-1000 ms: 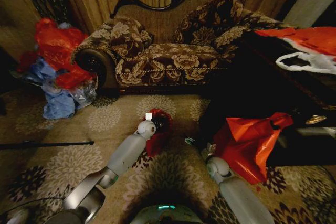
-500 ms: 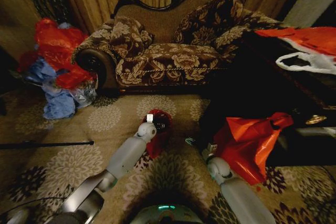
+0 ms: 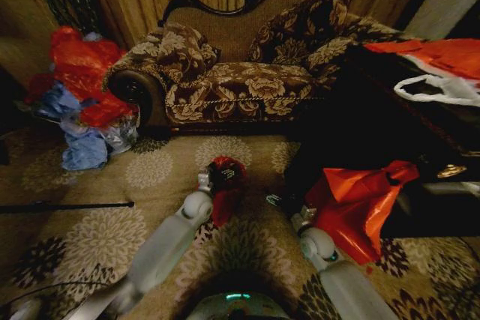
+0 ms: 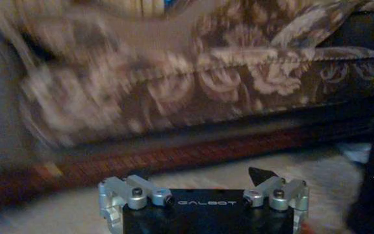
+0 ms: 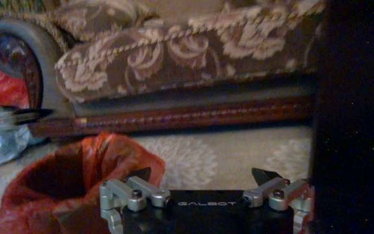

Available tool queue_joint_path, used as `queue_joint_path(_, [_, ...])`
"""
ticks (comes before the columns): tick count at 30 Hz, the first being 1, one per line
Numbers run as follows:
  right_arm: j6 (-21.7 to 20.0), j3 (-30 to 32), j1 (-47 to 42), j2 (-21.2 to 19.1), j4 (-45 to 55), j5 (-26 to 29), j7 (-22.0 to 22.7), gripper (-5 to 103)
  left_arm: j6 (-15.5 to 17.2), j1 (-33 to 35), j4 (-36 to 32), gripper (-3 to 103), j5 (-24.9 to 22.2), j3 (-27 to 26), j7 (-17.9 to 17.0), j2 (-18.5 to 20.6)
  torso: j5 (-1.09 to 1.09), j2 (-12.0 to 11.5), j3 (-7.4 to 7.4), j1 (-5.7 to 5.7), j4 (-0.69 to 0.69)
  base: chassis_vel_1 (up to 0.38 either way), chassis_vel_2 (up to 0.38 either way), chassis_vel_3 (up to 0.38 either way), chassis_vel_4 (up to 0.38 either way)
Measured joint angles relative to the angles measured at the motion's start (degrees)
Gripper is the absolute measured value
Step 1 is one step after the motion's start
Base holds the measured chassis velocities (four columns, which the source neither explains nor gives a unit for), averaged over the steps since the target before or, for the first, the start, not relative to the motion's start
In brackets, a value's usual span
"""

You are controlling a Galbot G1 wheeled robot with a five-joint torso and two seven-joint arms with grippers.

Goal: Place a garbage bag over the trash bin.

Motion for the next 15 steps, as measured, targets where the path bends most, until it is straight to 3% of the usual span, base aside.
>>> queue_joint_path(2, [-0.07, 2.77, -4.50, 0.46, 3.92, -0.41, 0.14, 100, 0.81, 7.02, -5.49, 100, 4.35, -2.26, -0.69, 3.20, -0.02, -0.01, 0.00, -0.01, 0.06, 0.000, 0.000, 0.000, 0.000])
queue_joint_path(4, [-0.06, 3.63, -5.73, 0.55, 4.90, -0.46, 0.13, 100, 1.40, 8.61, -6.91, 100, 3.93, -2.59, -1.02, 3.98, -0.01, 0.00, 0.00, -0.01, 0.03, 0.000, 0.000, 0.000, 0.000])
queue_joint_path(6, [0.05, 4.60, -7.90, 0.75, 6.34, -0.60, 0.11, 100, 4.23, 11.91, -10.37, 100, -1.74, -2.81, -3.40, 5.52, -0.01, 0.00, 0.00, -0.01, 0.02, 0.000, 0.000, 0.000, 0.000])
queue_joint_path(7, [0.05, 4.60, -7.90, 0.75, 6.34, -0.60, 0.11, 100, 4.23, 11.91, -10.37, 100, -1.74, -2.81, -3.40, 5.52, -0.01, 0.00, 0.00, -0.01, 0.02, 0.000, 0.000, 0.000, 0.000])
queue_joint_path(9, [0.68, 4.56, -8.13, 1.14, 6.53, -1.20, 0.09, 100, 7.67, 10.29, -11.69, 100, -9.64, -1.51, -6.68, 5.46, -0.03, -0.01, 0.01, 0.00, 0.03, 0.000, 0.000, 0.000, 0.000])
queue_joint_path(11, [0.79, 4.47, -8.12, 1.22, 6.53, -1.46, 0.10, 100, 8.37, 9.39, -11.74, 100, -11.36, -1.10, -7.16, 5.27, -0.04, 0.00, 0.01, 0.00, 0.02, 0.000, 0.000, 0.000, 0.000])
queue_joint_path(12, [1.15, 4.23, -8.04, 1.36, 6.53, -2.38, 0.10, 100, 9.98, 6.95, -11.61, 103, -14.63, -0.15, -8.15, 4.58, 0.01, 0.00, 0.01, 0.00, 0.02, 0.000, 0.000, 0.000, 0.000])
queue_joint_path(13, [1.55, 4.05, -8.02, 1.38, 6.45, -3.21, 0.07, 100, 10.91, 4.76, -10.82, 98, -16.20, 0.94, -8.78, 3.96, 0.02, 0.00, 0.01, 0.00, 0.02, 0.000, 0.000, 0.000, 0.000])
queue_joint_path(15, [1.77, 3.98, -8.04, 1.39, 6.32, -3.79, -0.04, 100, 11.28, 3.26, -10.07, 98, -16.69, 1.76, -9.06, 3.55, 0.00, 0.00, 0.01, 0.00, 0.01, 0.000, 0.000, 0.000, 0.000])
